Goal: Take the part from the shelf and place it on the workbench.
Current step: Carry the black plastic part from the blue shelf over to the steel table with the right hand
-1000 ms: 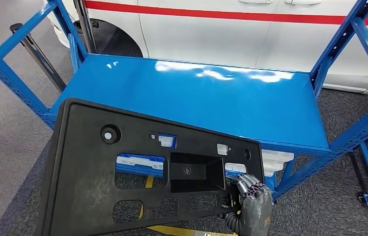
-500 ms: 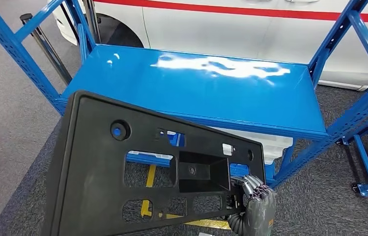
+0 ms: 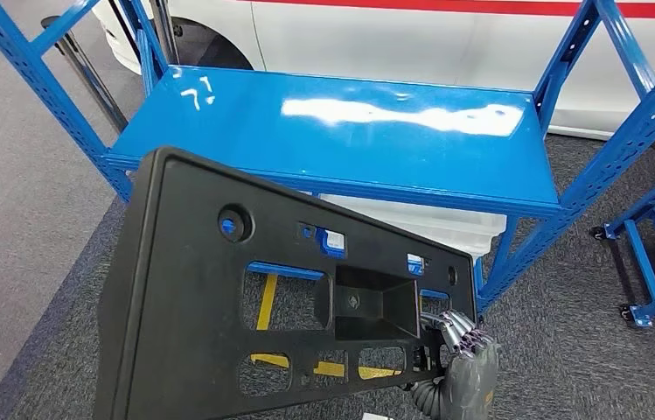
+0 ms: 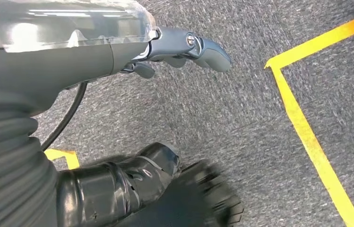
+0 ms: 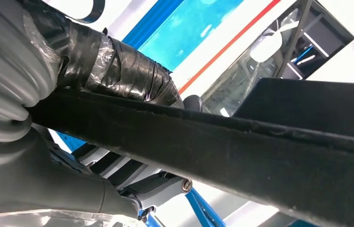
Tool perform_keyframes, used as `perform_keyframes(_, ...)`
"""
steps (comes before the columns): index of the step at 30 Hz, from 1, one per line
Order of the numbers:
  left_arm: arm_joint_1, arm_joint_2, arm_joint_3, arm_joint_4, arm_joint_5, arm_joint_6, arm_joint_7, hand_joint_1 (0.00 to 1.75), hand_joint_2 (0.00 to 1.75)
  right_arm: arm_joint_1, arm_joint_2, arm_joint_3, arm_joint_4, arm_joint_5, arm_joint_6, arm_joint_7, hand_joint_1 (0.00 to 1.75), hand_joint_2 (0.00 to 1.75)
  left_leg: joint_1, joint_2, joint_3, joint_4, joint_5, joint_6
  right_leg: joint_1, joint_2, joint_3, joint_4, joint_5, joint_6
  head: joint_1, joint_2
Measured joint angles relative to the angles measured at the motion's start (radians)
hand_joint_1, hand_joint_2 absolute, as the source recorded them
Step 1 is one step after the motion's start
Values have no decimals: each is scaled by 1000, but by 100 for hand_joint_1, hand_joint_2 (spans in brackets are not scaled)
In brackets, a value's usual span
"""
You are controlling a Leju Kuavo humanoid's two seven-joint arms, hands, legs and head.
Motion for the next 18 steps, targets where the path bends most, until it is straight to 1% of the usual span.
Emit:
perform_keyframes(1,-1,0,1,0,0,1,0,0,175,0,0,-1,-1,-1,0,0,175,175,-4,0,32,-54,-4,6,-1,-1,-3,-1,8,5,0,0)
perform_keyframes(2,-2,1,2,0,0,2,0,0,175,0,0,-1,-1,-2,0,-1,175,175,-7,0,47,-86,-11,10,-3,-2,-4,-4,18,11,0,0)
perform_keyframes(3,-2,0,3,0,0,3,0,0,175,0,0,-2,-2,-3,0,-1,175,175,-9,0,49,-98,-5,14,-4,-3,-3,-9,29,17,0,0)
perform_keyframes(4,-1,0,4,0,-1,4,0,0,175,1,0,-2,-4,-4,0,-2,175,175,-8,2,44,-103,7,18,-5,-3,-4,-13,34,23,0,0)
perform_keyframes(5,-1,0,4,0,-2,4,0,0,175,2,0,-3,-5,-5,0,-3,175,175,-6,4,37,-110,21,24,-5,-2,-9,-9,24,28,0,0)
perform_keyframes(6,0,0,5,0,-3,4,1,0,175,3,0,-4,-6,-8,0,-5,175,175,-3,6,27,-115,36,30,-6,0,-16,10,-6,32,0,0)
perform_keyframes(7,-1,0,5,0,-4,5,1,0,175,4,0,-5,-7,-10,0,-8,175,175,0,9,15,-117,49,34,-7,1,-28,48,-54,36,1,0)
perform_keyframes(8,-1,0,5,0,-6,5,1,0,175,5,0,-7,-7,-11,0,-12,175,175,-1,10,0,-115,59,38,-8,2,-40,102,-108,41,1,0)
perform_keyframes(9,-1,0,5,0,-7,5,1,0,175,6,0,-9,-8,-13,0,-17,175,175,-1,11,-17,-110,69,39,-10,2,-51,165,-150,45,1,0)
perform_keyframes(10,-1,-1,5,0,-8,4,1,0,175,7,0,-12,-8,-14,0,-21,175,175,-1,12,-33,-104,78,38,-13,2,-55,218,-168,49,1,0)
perform_keyframes(11,-1,-1,5,0,-8,4,1,0,175,7,0,-15,-8,-17,0,-23,175,175,-1,13,-52,-97,87,36,-16,2,-48,249,-162,53,1,0)
perform_keyframes(12,0,-1,5,0,-9,4,1,0,175,8,1,-18,-8,-20,0,-21,175,175,0,14,-71,-87,95,33,-19,2,-27,247,-138,56,1,0)
perform_keyframes(13,0,-1,6,0,-9,4,1,0,175,8,1,-20,-8,-24,0,-16,175,175,2,14,-89,-76,101,29,-22,2,10,212,-110,58,1,0)
perform_keyframes(14,-1,-1,6,0,-10,4,1,0,175,7,1,-21,-8,-30,0,-10,175,175,2,13,-107,-63,105,24,-25,2,57,151,-102,61,1,0)
perform_keyframes(15,-1,-2,6,0,-10,4,0,0,175,7,0,-21,-8,-37,0,-5,175,175,2,12,-122,-49,109,19,-24,3,102,87,-107,59,1,0)
perform_keyframes(16,-1,-2,7,0,-10,5,0,0,175,7,0,-22,-9,-43,0,0,175,175,1,11,-132,-39,113,13,-23,4,132,38,-120,56,0,0)
perform_keyframes(17,-1,-2,7,0,-9,5,-1,0,175,7,0,-22,-9,-48,0,3,175,175,0,11,-139,-33,118,7,-20,5,146,9,-134,50,0,0)
perform_keyframes(18,-1,-3,8,0,-9,5,-2,0,175,8,0,-22,-10,-50,0,5,175,175,0,10,-142,-31,124,0,-17,6,146,2,-134,41,0,0)
